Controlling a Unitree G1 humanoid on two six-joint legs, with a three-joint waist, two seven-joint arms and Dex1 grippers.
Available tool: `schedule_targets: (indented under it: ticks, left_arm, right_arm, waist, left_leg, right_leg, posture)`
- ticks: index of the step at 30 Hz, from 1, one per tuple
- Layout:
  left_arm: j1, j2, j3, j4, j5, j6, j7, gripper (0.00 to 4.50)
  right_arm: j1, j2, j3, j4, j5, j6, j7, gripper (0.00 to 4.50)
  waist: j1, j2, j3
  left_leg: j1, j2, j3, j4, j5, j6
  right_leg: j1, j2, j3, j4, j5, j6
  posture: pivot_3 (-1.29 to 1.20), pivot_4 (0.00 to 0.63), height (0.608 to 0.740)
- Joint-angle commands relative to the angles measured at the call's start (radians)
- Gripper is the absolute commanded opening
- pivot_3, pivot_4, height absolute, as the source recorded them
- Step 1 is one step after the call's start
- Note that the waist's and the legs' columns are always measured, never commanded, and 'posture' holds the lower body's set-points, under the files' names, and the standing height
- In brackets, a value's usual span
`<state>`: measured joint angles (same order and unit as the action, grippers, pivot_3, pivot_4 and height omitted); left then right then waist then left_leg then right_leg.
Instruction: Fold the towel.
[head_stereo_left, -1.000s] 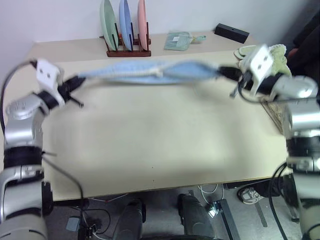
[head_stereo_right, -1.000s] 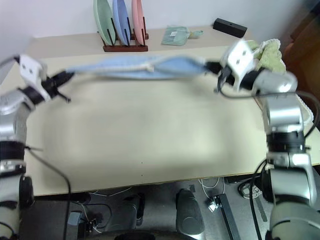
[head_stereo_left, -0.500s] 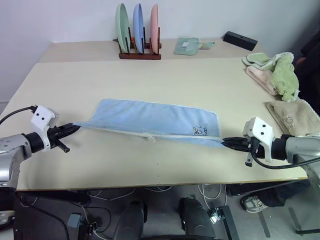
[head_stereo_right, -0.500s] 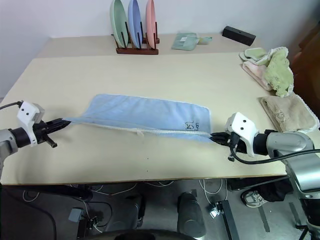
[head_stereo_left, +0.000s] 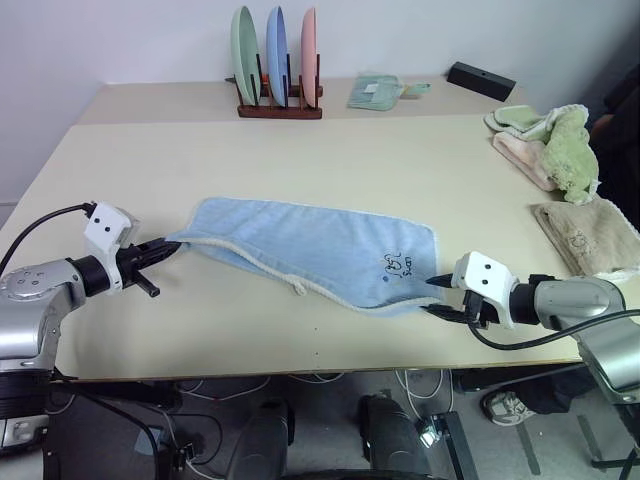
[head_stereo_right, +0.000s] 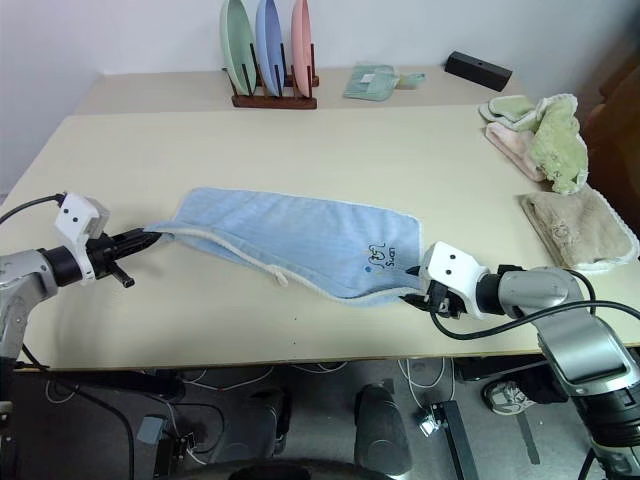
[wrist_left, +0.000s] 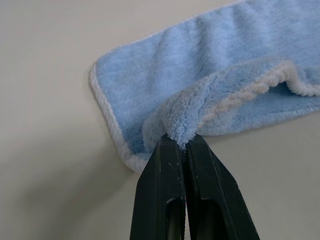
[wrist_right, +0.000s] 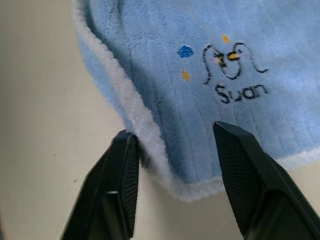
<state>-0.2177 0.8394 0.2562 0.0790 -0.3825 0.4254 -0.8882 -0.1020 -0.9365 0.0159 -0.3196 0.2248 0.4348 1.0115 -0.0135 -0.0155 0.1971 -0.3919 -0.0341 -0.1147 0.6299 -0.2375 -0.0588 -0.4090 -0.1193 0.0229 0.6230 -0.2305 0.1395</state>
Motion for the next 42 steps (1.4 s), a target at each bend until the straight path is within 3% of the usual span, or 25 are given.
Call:
schedule_targets:
  ticks: [1,2,7,11,18,20,22,26,29,33,38,42]
  left_arm:
    - [0.001,0.003,0.014,-0.047,-0.009,0.008,0.006,0.0]
    - [0.004,0.003,0.015,-0.052,-0.009,0.01,0.006,0.0]
    - [-0.018,0.019,0.044,-0.053,-0.041,0.046,-0.009,0.0]
    - [-0.078,0.032,0.043,-0.025,-0.037,0.027,-0.014,0.0]
    - [-0.658,-0.056,0.011,0.425,0.133,-0.28,0.281,0.0]
    - [-0.754,-0.066,0.019,0.507,0.147,-0.341,0.317,0.0]
    - [-0.754,-0.061,0.025,0.51,0.129,-0.36,0.269,0.0]
    - [-0.54,-0.015,0.056,0.347,0.035,-0.252,0.111,0.0]
    - [-0.263,0.045,0.088,0.15,-0.029,-0.153,-0.01,0.0]
    - [0.039,0.111,0.12,-0.05,-0.069,-0.028,-0.103,0.0]
    - [0.287,0.178,0.181,-0.197,-0.115,0.107,-0.181,0.0]
    - [0.37,0.194,0.222,-0.224,-0.132,0.145,-0.213,0.0]
  right_arm:
    - [0.007,-0.015,-0.037,-0.061,0.053,0.011,0.035,0.45]
    - [0.009,-0.018,-0.047,-0.072,0.065,0.017,0.039,0.04]
    - [-0.036,-0.04,-0.141,-0.075,0.125,0.053,0.04,0.04]
    - [-0.157,-0.056,-0.164,0.045,0.059,-0.023,-0.009,0.04]
    - [-0.725,-0.008,-0.036,0.596,-0.247,-0.362,-0.267,0.04]
    - [-0.841,0.011,-0.028,0.698,-0.277,-0.424,-0.31,0.04]
    - [-0.88,0.018,-0.029,0.72,-0.263,-0.448,-0.289,0.04]
    - [-0.775,0.009,-0.046,0.578,-0.163,-0.403,-0.166,0.04]
    - [-0.594,-0.024,-0.067,0.406,-0.068,-0.302,-0.054,0.04]
    - [-0.31,-0.107,-0.123,0.213,0.042,-0.147,0.077,0.04]
    - [0.032,-0.201,-0.239,0.071,0.135,-0.015,0.2,0.04]
    - [0.168,-0.225,-0.311,0.035,0.138,0.003,0.225,0.04]
  waist:
    - [0.0,0.0,0.0]
    - [0.0,0.0,0.0]
    - [0.0,0.0,0.0]
    - [-0.001,0.0,0.0]
    - [-0.002,-0.001,0.001]
    - [-0.009,-0.001,0.001]
    - [-0.017,-0.001,0.0]
    - [-0.041,0.0,0.0]
    - [-0.06,0.0,0.001]
    - [-0.048,0.001,0.002]
    - [-0.015,0.002,0.002]
    - [-0.005,0.002,0.002]
  left_leg:
    - [0.0,0.0,0.0,0.0,0.0,0.0]
    - [0.0,0.0,0.0,0.0,0.0,0.0]
    - [0.0,0.0,0.0,0.0,0.0,0.0]
    - [0.0,0.0,0.0,0.0,0.0,0.0]
    - [-0.001,-0.001,0.0,0.0,0.001,-0.002]
    - [-0.003,-0.001,0.0,-0.001,0.001,-0.002]
    - [-0.006,-0.001,0.0,-0.003,0.002,-0.003]
    - [-0.015,-0.001,0.002,-0.005,0.001,-0.002]
    - [-0.019,-0.001,0.002,-0.005,0.001,-0.001]
    - [-0.02,-0.001,0.002,-0.001,-0.003,0.004]
    - [-0.012,0.0,0.002,0.003,-0.002,0.004]
    - [-0.002,0.001,0.003,0.003,-0.002,0.004]
  right_leg:
    - [0.0,0.0,0.0,0.0,0.0,0.0]
    - [0.0,0.0,0.0,0.0,0.0,0.0]
    - [0.0,0.0,0.0,0.0,0.0,0.0]
    - [0.0,0.0,0.0,0.0,0.0,0.0]
    - [0.0,0.0,-0.001,-0.003,0.002,0.0]
    - [-0.002,0.0,-0.001,-0.006,0.003,0.002]
    - [-0.005,0.0,-0.001,-0.008,0.003,0.003]
    - [-0.015,-0.001,-0.001,-0.007,0.002,0.005]
    - [-0.019,-0.001,-0.001,-0.005,0.002,0.005]
    - [-0.021,-0.001,-0.001,-0.002,0.001,0.004]
    - [-0.01,-0.001,0.0,-0.001,0.002,-0.003]
    - [0.0,-0.001,0.0,-0.005,0.0,-0.006]
  posture:
    - [0.0,0.15,0.74]
    - [0.0,0.15,0.74]
    - [0.0,0.15,0.74]
    - [0.0,0.15,0.74]
    - [0.0,0.15,0.74]
    - [0.0,0.15,0.74]
    - [0.0,0.15,0.74]
    - [0.0,0.15,0.74]
    - [0.0,0.15,0.74]
    - [0.0,0.15,0.74]
    - [0.0,0.15,0.74]
    - [0.0,0.15,0.74]
